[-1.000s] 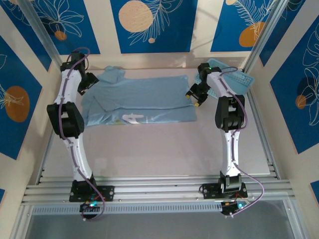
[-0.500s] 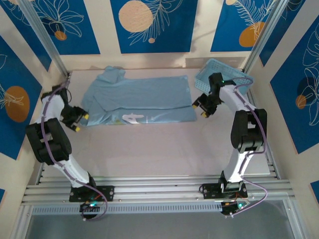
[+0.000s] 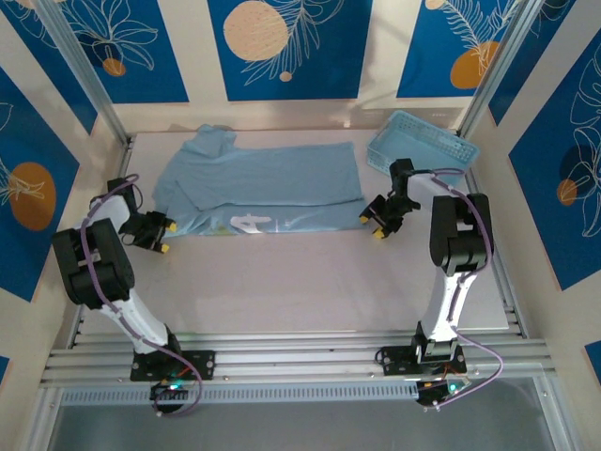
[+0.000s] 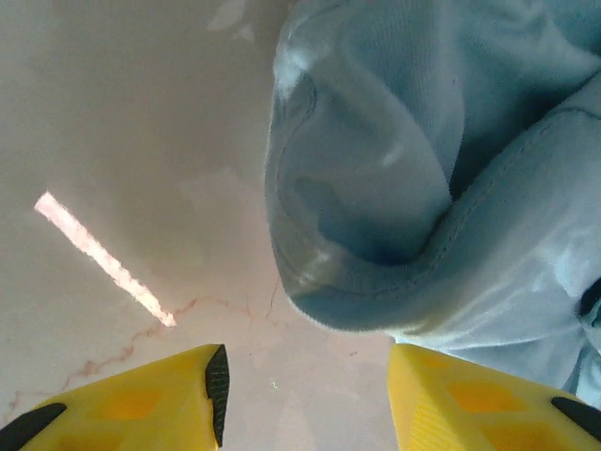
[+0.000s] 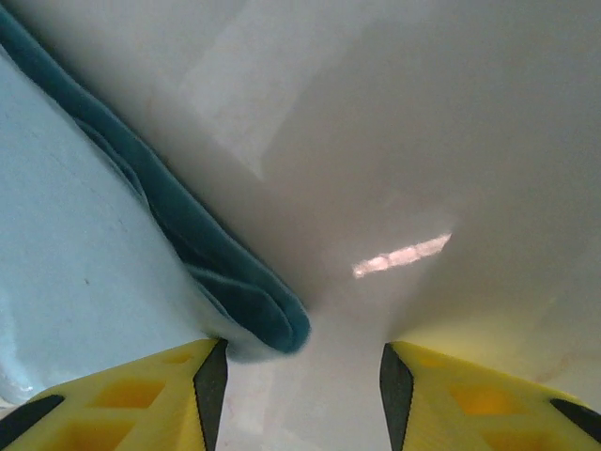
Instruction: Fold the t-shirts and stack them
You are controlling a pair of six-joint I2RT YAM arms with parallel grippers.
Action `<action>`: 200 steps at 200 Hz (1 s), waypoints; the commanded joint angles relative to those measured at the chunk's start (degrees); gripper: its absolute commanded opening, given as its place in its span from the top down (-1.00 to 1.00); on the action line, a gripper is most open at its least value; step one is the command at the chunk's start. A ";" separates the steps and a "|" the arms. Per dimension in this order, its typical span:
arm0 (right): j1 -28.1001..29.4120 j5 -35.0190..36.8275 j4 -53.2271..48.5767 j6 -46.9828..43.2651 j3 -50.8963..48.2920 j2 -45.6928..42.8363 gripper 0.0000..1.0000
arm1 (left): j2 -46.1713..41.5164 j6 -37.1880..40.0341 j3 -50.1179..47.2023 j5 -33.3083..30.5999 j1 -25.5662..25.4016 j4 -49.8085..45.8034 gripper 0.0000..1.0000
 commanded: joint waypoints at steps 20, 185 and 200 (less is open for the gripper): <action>1.74 -0.95 0.12 2.51 3.45 2.79 0.12 | -0.13 -0.48 1.63 -5.27 1.26 -0.16 0.06; 2.33 3.77 -3.05 2.58 6.26 3.67 1.00 | -0.41 -17.24 -2.56 -0.81 4.92 5.57 0.31; 2.47 4.12 -3.46 2.28 6.32 3.39 1.00 | 1.10 -17.30 -1.14 -0.87 4.92 5.56 0.41</action>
